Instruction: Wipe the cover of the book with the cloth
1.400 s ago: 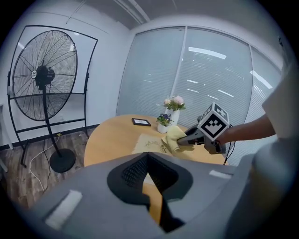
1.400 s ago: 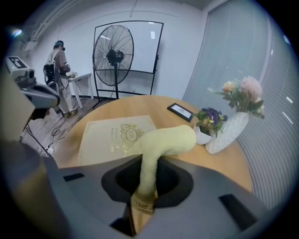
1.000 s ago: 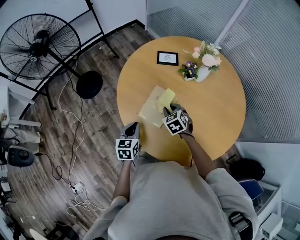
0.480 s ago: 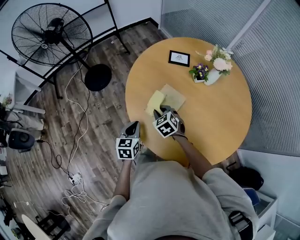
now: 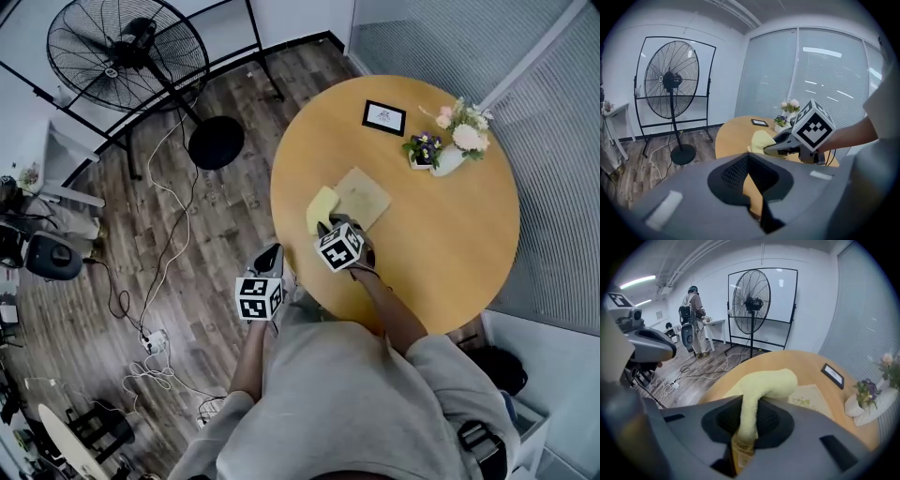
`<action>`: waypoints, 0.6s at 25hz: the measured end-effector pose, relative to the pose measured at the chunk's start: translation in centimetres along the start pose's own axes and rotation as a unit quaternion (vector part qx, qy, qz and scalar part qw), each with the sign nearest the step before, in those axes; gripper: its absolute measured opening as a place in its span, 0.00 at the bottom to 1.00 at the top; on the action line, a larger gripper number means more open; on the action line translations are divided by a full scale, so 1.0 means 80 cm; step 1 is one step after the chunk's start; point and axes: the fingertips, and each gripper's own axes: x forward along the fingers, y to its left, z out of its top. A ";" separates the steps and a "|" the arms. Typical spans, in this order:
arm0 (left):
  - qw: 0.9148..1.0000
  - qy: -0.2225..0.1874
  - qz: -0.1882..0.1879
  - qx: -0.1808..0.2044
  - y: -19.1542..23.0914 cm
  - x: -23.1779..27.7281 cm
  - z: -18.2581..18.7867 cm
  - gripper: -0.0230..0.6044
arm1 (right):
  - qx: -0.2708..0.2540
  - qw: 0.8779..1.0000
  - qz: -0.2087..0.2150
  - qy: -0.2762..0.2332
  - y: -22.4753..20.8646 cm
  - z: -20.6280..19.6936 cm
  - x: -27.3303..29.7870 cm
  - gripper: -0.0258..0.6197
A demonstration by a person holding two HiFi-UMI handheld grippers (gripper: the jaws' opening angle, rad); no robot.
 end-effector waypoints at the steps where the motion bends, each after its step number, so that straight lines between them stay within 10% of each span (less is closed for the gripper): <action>1: 1.000 0.001 0.002 -0.001 0.003 -0.002 -0.001 0.05 | 0.002 1.000 0.002 0.003 0.002 -0.002 0.004 0.14; 15: 1.000 0.009 -0.006 0.000 -0.001 0.008 -0.002 0.05 | 0.015 1.000 0.009 0.018 0.003 -0.025 0.018 0.14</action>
